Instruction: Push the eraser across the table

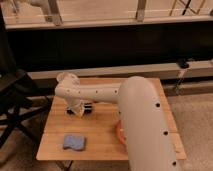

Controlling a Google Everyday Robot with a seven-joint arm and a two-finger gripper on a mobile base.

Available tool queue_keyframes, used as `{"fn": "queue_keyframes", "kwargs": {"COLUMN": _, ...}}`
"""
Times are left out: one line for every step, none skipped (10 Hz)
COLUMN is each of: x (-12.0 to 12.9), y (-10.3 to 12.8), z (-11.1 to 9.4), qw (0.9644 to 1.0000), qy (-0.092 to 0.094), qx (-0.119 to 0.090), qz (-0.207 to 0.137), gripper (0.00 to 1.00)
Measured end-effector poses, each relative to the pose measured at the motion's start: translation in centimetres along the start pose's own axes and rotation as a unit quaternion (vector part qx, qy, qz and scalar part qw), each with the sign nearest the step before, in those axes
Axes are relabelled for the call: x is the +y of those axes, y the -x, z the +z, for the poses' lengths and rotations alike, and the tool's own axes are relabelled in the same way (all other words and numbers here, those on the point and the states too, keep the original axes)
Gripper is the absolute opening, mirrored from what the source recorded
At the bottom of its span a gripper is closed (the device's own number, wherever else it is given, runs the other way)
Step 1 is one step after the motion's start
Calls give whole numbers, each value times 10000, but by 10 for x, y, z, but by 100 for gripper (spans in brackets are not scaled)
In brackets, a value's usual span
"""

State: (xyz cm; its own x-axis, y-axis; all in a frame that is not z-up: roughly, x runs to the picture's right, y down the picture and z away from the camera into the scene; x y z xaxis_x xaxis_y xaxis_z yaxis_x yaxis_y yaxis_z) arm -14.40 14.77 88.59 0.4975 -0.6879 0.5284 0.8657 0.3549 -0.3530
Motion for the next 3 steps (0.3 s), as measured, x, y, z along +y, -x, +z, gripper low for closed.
{"fn": "queue_keyframes", "kwargs": {"x": 1, "y": -4, "z": 0, "qw": 10000, "qy": -9, "qx": 2, "qz": 1, "gripper": 0}}
{"fn": "queue_keyframes", "kwargs": {"x": 1, "y": -5, "z": 0, "qw": 10000, "qy": -22, "qx": -11, "qz": -8, "gripper": 0}}
{"fn": "queue_keyframes", "kwargs": {"x": 2, "y": -6, "z": -1, "qw": 10000, "qy": -33, "qx": -17, "qz": -6, "gripper": 0}}
